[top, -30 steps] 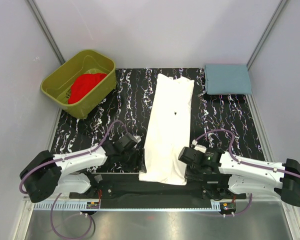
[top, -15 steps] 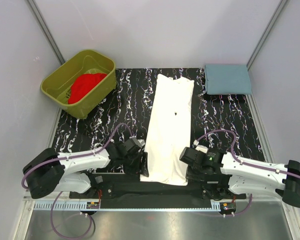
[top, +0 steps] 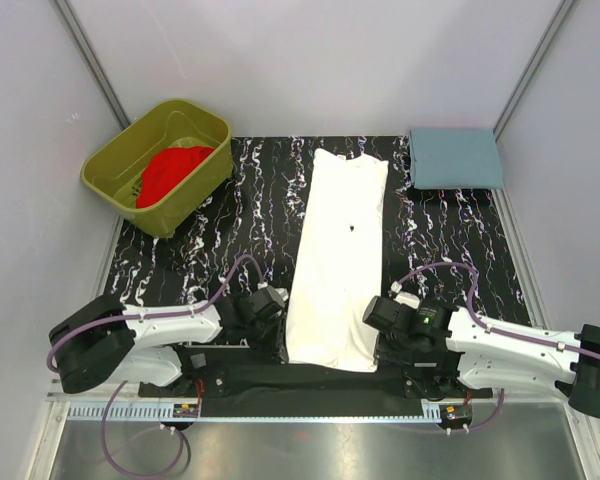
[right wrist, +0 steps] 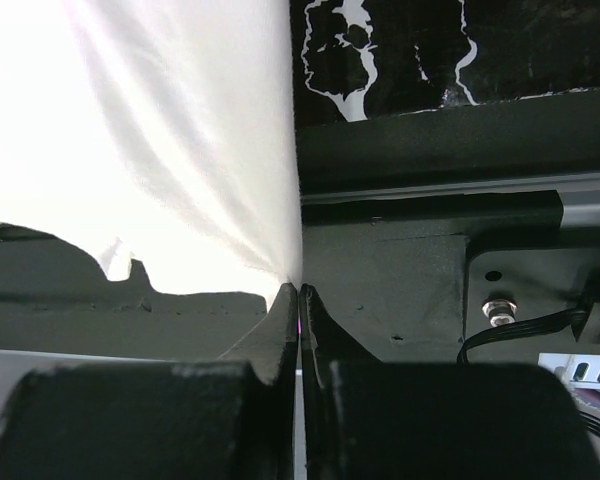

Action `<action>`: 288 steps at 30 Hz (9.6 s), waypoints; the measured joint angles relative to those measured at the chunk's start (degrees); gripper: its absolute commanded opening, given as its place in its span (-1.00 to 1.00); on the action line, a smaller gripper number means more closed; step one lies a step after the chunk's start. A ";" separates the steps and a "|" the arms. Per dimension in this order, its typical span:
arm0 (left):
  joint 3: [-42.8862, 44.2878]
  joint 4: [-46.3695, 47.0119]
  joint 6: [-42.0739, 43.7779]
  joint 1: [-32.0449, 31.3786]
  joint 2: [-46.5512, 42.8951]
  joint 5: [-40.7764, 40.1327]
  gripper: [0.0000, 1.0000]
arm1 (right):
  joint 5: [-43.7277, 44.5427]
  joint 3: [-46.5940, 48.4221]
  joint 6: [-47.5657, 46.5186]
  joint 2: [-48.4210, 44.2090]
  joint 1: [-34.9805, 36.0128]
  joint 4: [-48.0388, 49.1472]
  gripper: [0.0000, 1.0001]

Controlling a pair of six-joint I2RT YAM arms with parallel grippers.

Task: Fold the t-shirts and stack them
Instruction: Fold the tshirt

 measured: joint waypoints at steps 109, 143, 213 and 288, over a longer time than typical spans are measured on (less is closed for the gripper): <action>70.23 -10.32 21.57 29.20 54.51 6.45 -1.00 | -12.00 39.76 -50.40 53.79 -52.41 28.72 -0.93; 71.58 -9.40 26.18 34.97 52.87 -1.84 -0.01 | -9.18 53.11 -55.28 60.74 -52.61 23.98 -0.33; 24.28 5.64 16.15 27.41 24.85 5.01 -1.00 | -29.79 8.92 -47.21 35.87 -53.66 29.66 -1.00; 9.53 -1.99 0.90 20.26 -1.27 1.01 -1.00 | -17.55 3.34 -34.18 5.75 -44.61 16.48 -1.00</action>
